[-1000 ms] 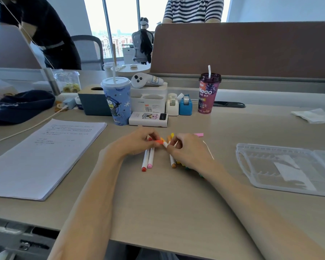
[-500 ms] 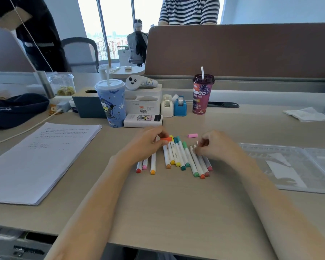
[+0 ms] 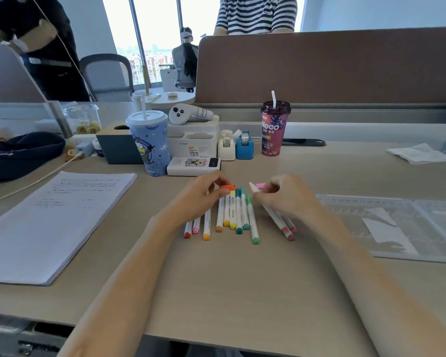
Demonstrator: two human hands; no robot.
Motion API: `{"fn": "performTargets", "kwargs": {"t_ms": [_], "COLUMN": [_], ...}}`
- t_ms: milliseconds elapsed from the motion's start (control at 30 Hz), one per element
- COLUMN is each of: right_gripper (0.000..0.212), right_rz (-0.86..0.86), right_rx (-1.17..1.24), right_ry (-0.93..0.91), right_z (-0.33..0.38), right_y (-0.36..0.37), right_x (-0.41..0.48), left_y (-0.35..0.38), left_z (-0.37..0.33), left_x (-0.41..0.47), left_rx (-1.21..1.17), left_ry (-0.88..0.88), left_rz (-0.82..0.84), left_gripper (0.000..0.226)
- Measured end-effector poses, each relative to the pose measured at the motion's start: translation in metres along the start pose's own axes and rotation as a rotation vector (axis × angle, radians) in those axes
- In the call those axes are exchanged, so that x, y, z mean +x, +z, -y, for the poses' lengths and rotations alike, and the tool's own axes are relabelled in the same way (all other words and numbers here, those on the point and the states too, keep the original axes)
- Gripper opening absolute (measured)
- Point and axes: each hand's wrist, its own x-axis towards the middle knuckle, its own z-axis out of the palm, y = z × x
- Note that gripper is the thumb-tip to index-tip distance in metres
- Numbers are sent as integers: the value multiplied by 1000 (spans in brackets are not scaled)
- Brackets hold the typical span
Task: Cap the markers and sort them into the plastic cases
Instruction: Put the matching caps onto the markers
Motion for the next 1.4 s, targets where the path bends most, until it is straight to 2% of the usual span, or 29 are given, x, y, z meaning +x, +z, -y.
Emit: {"fn": "performTargets", "kwargs": {"t_ms": [100,333,567,867,933,1067,1267,1400], "right_gripper": [13,12,14,2,10,29,7,14], "right_rz": [-47,-81,-72,-104,-105,-15,111,130], "right_rx": [150,151,166,276,313,456,393,431], "right_ry": [-145,-290,-295,-290,-289,-257,-238,-148], "right_z": [3,4,7,13,14,19,18,16], "right_y": [-5,-8,-5,5,5,5,2,2], "right_x": [-4,-8,-9,-11,-11,-7,-6,-6], "left_y": [-2,-5,-2,3,2,-7,-8,-1], "left_z": [1,-6,-6,-5,-5,-8,-4,-6], "left_x": [0,-3,-2,-2,-1,0,-2,2], "left_rx": [-84,-135,-135,-203,-212,-274,-395,-479], "left_ry": [21,80,104,155,159,158,75,11], "left_rz": [-32,-61,-39,-87,-90,-97,-71,-93], "left_gripper": [12,10,9,14,14,18,16,25]}}
